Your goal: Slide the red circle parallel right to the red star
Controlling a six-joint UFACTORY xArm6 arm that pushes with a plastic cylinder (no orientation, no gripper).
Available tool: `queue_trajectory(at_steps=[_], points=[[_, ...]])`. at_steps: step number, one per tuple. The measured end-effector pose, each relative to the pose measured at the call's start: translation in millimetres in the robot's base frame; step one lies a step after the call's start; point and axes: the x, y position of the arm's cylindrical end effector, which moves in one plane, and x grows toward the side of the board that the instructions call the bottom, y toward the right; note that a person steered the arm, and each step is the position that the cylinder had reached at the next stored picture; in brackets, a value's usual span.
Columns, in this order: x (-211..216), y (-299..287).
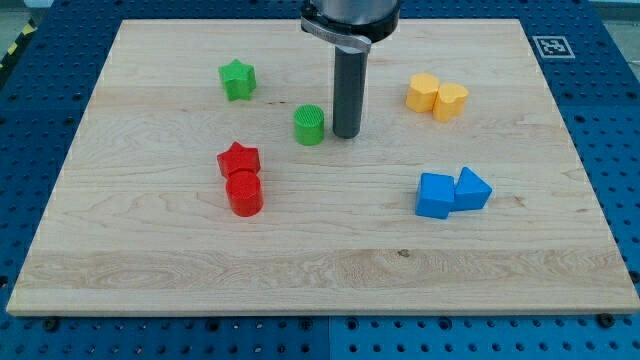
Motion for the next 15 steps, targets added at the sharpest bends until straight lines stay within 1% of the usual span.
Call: queue_trajectory(at_steps=[3, 6, 7, 8, 9, 11, 12, 13, 14, 15], points=[[0.0, -18.9], [0.0, -74.2], [0.7, -80.7], [25.2, -60.5], [58.5, -45.8], [117.1, -38.9], [147.5, -54.1], [154.1, -93.3], [134.3, -140.5], [116.8, -163.6]])
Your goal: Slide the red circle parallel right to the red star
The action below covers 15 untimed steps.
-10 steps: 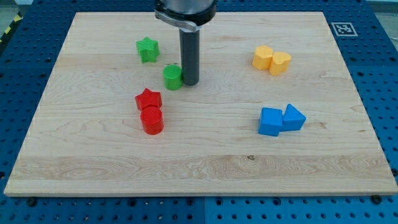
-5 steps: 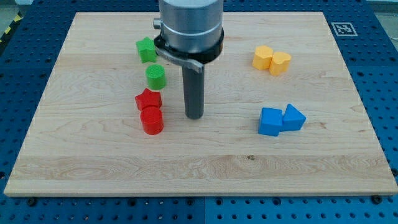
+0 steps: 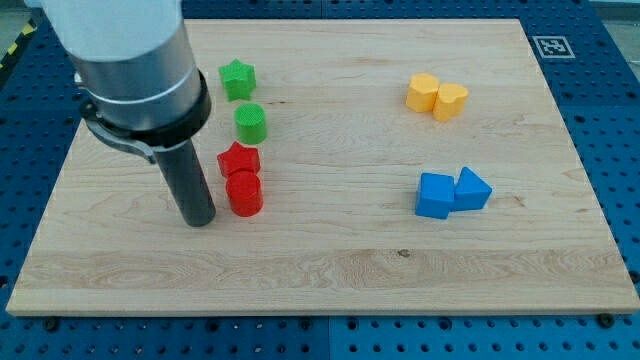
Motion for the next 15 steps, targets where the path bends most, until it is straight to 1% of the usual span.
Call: queue_trajectory(at_steps=[1, 4, 5, 6, 7, 9, 12, 13, 15], points=[[0.6, 0.5], [0.6, 61.6], [0.6, 71.9], [0.6, 64.9], [-10.9, 49.6], [-16.5, 47.3], [-16.5, 110.5], [-16.5, 120.4], [-33.2, 105.8]])
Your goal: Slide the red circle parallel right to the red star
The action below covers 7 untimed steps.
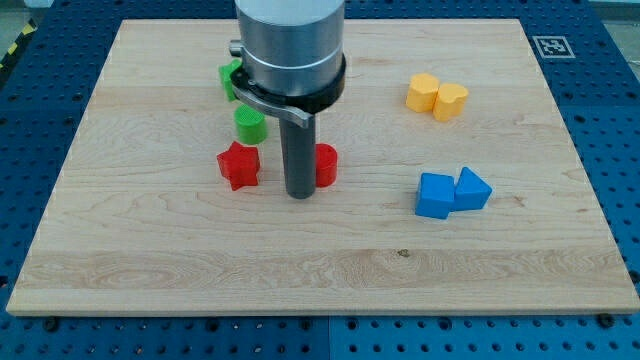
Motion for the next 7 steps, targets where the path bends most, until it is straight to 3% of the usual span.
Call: queue_trajectory(at_steps=[7], points=[[-27.3, -13.5]])
